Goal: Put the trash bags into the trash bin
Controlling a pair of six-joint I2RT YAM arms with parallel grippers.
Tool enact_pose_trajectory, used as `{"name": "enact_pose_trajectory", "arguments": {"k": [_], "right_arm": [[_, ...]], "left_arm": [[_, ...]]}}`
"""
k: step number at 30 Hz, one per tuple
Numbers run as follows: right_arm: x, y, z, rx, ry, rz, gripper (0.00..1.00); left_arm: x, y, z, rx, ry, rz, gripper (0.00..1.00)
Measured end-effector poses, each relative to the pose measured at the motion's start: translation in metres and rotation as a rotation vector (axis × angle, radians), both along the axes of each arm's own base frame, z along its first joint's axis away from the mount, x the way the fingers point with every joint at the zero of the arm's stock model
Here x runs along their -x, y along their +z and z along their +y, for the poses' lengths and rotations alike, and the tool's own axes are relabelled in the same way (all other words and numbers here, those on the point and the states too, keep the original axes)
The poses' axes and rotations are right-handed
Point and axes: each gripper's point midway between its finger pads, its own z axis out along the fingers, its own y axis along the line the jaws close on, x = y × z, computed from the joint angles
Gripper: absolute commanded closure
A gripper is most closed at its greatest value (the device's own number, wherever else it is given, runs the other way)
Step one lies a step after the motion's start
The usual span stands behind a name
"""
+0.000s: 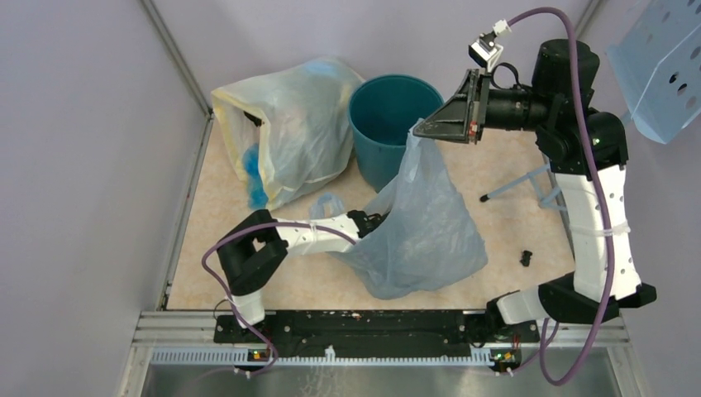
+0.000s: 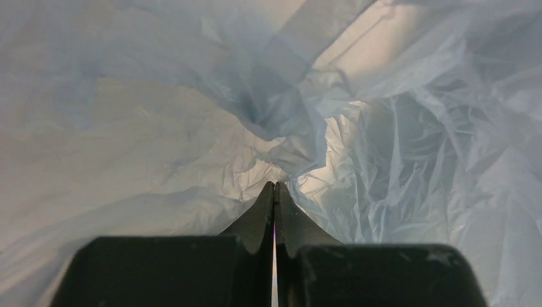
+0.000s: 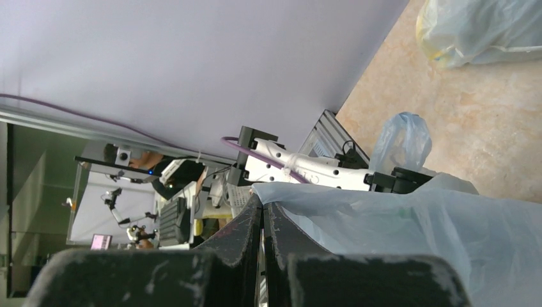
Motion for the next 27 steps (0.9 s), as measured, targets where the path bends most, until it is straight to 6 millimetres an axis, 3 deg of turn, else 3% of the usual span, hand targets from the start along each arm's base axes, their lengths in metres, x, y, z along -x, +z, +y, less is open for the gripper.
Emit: {"name": "enact_pose_trajectory", "arguments": {"k": [4, 7, 15, 17, 22, 27], "right_arm": [[0.0, 0.0, -0.001, 0.0, 0.003, -0.002, 1.0], [0.002, -0.013, -0.002, 0.022, 0.001, 0.009, 1.0], [0.005, -0.081, -0.011, 0.146, -0.04, 0.128, 1.0], [0.007, -0.091, -0.015, 0.175, -0.06, 0.14, 1.0], [0.002, -0.103, -0.032, 0.269, -0.172, 0.101, 1.0], [-0.006, -0.116, -0.049, 0.363, -0.27, 0.073, 1.0]], "left_arm": [[-0.003, 0.004, 0.014, -0.077, -0.005, -0.02, 0.97], [-0.016, 0.022, 0.008, -0.075, 0.01, -0.059, 0.87], [-0.069, 0.123, -0.036, 0.137, 0.124, -0.222, 0.71], [-0.079, 0.136, -0.033, 0.145, 0.18, -0.217, 0.69], [-0.098, 0.142, -0.006, 0.084, 0.306, -0.166, 0.63], [-0.098, 0.161, 0.015, 0.088, 0.365, -0.152, 0.58]]}}
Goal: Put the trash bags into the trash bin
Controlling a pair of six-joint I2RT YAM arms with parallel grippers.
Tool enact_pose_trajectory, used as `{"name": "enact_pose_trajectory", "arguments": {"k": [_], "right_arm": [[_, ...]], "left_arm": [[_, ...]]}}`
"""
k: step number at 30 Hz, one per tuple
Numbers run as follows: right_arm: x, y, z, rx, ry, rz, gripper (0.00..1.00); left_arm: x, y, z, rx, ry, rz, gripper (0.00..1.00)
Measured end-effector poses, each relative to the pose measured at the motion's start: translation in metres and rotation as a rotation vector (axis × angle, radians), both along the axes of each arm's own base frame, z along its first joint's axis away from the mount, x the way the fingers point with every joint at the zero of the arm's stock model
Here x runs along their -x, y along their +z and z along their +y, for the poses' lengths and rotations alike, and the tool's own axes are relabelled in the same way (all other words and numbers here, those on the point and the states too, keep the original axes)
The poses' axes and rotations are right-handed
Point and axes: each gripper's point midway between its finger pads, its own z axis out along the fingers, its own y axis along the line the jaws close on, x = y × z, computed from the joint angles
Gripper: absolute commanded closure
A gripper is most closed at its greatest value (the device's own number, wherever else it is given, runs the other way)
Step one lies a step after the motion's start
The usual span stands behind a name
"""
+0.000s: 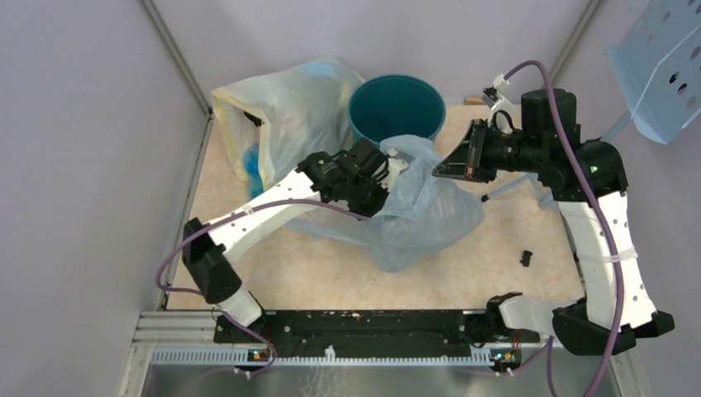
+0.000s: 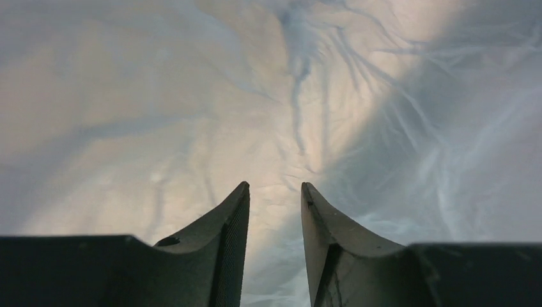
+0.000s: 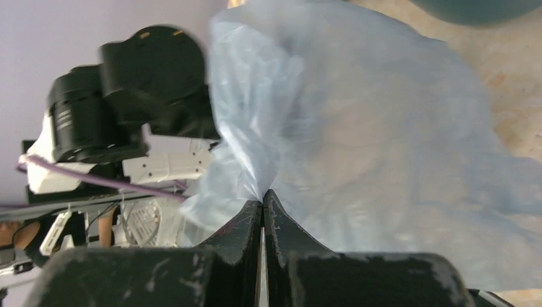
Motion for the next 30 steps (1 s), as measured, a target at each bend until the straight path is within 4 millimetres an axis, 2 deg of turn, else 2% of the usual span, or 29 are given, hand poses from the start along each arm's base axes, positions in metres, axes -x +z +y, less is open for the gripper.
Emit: {"name": "enact_pose_trajectory", "arguments": {"k": [3, 5, 9, 13, 16, 20, 23, 26, 30], "right_arm": [[-0.004, -0.004, -0.005, 0.034, -0.026, -0.013, 1.0], [-0.007, -0.001, -0.008, 0.05, -0.042, -0.031, 1.0], [-0.017, 0.02, -0.014, 0.066, -0.082, -0.11, 1.0], [-0.025, 0.044, -0.017, 0.063, -0.109, -0.188, 1.0], [-0.029, 0.043, -0.017, 0.071, -0.11, -0.189, 1.0], [-0.033, 0.022, -0.016, 0.103, -0.106, -0.136, 1.0], [-0.034, -0.01, -0.016, 0.139, -0.101, -0.048, 1.0], [-0.034, -0.037, -0.015, 0.166, -0.095, 0.03, 1.0], [-0.033, -0.06, -0.015, 0.186, -0.089, 0.095, 1.0]], "left_arm": [[0.011, 0.015, 0.02, 0.011, 0.014, -0.015, 0.58], [0.018, 0.015, 0.034, -0.014, 0.024, -0.012, 0.58], [0.02, -0.007, 0.061, -0.152, 0.065, -0.002, 0.55], [0.013, -0.031, 0.092, -0.335, 0.129, -0.022, 0.62], [0.0, -0.035, 0.112, -0.462, 0.223, -0.063, 0.63], [-0.03, -0.009, 0.114, -0.469, 0.357, -0.185, 0.65], [-0.049, 0.021, 0.111, -0.381, 0.434, -0.301, 0.6], [-0.053, 0.054, 0.101, -0.215, 0.434, -0.371, 0.56], [-0.041, 0.104, 0.08, 0.1, 0.38, -0.375, 0.37]]}}
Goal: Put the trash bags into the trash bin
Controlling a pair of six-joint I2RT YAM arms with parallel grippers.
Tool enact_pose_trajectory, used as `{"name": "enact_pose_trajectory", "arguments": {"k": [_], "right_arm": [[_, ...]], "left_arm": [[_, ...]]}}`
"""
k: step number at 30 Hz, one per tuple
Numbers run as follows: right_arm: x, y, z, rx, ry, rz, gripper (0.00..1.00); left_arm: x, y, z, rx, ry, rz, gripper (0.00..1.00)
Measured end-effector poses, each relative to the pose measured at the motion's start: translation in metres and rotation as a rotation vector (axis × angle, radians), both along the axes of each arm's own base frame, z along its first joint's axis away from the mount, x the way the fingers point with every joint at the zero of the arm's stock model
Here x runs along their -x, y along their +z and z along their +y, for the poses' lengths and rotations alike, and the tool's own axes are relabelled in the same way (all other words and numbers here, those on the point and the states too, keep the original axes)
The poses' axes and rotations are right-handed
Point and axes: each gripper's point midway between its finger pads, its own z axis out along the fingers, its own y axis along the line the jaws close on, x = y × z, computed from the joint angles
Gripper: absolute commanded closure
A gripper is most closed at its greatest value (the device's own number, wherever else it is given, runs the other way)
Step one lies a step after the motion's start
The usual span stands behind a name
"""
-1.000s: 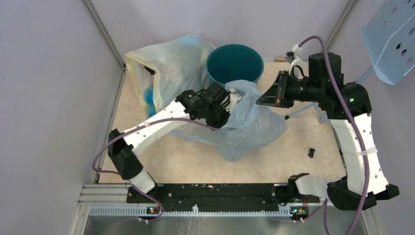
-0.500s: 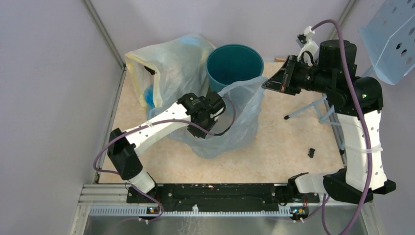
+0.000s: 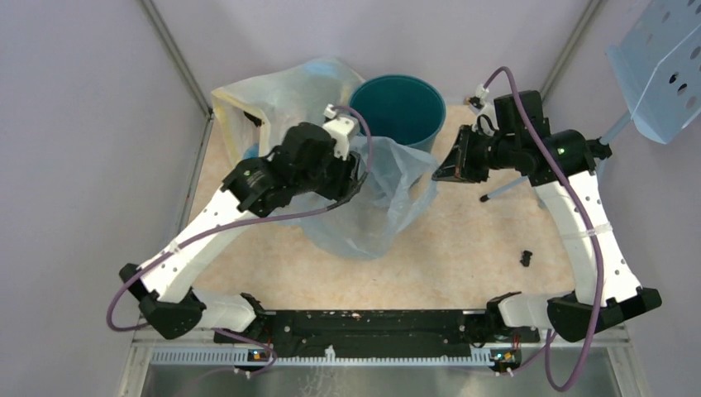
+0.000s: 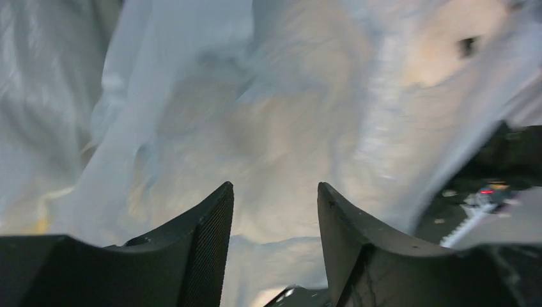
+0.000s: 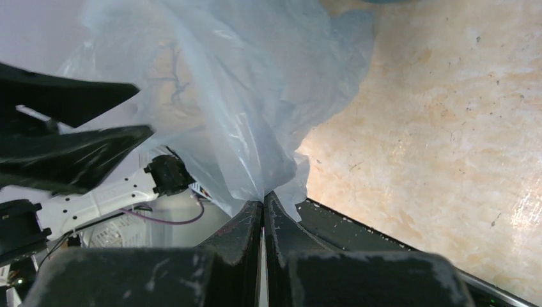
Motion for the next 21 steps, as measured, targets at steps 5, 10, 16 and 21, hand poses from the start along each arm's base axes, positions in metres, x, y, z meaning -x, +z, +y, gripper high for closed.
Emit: {"name": "enact_pose_trajectory", "arguments": {"k": [5, 10, 16, 21], "right_arm": [[-0.005, 0.001, 0.001, -0.002, -0.003, -0.02, 1.0], [-0.01, 0.005, 0.002, -0.008, -0.008, -0.047, 1.0], [-0.017, 0.01, 0.004, -0.018, -0.012, -0.085, 1.0], [-0.021, 0.012, 0.004, -0.022, -0.012, -0.102, 1.0]], "left_arm": [[0.024, 0.06, -0.028, 0.317, -0.189, -0.012, 0.29], [0.049, 0.1, -0.041, 0.462, -0.281, 0.017, 0.06], [0.033, 0.154, 0.015, 0.476, 0.031, -0.114, 0.01], [0.051, 0.131, 0.072, 0.44, 0.268, -0.066, 0.01]]}}
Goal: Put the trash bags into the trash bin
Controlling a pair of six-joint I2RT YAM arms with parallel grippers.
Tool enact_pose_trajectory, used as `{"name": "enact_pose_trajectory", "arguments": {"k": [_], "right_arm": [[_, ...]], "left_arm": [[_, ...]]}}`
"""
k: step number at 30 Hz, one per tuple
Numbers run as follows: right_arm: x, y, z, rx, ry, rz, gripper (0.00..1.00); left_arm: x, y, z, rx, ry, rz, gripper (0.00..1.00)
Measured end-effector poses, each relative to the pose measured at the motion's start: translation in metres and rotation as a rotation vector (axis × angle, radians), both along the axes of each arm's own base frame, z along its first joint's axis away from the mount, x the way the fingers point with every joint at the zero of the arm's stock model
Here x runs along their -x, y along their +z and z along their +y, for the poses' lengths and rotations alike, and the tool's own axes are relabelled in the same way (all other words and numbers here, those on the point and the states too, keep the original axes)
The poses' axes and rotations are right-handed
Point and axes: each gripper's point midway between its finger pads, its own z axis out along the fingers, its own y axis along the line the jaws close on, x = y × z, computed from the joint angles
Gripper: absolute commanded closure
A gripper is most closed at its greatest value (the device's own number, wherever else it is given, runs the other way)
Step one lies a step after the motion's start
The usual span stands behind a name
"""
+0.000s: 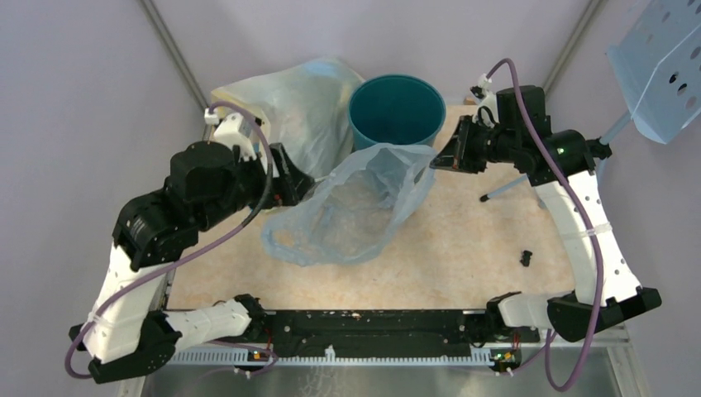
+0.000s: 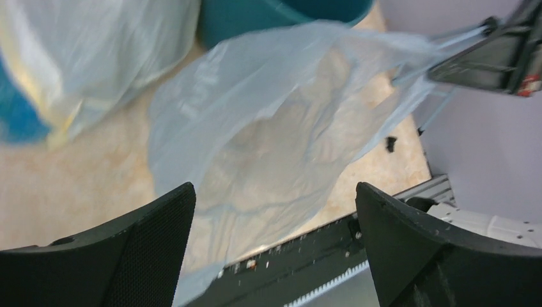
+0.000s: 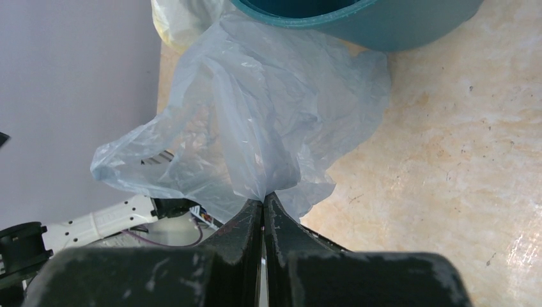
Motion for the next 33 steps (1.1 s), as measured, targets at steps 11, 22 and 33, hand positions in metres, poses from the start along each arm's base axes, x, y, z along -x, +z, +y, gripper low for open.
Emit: {"name": "enact_pose_trajectory", "arguments": {"k": [11, 22, 33], "right_arm": [[0.001, 0.0, 0.0, 0.007, 0.02, -0.01, 1.0], [0.007, -0.013, 0.002, 0.01, 0.047, 0.023, 1.0], [0.01, -0.011, 0.006, -0.008, 0.077, 0.021, 1.0]], "left_arm": [[0.058, -0.095, 0.054, -0.08, 0.143, 0.332, 0.01], [0.072, -0.16, 0.072, -0.161, 0.212, 0.441, 0.07], [0.045, -0.175, 0.05, -0.171, 0.169, 0.371, 1.0]]}}
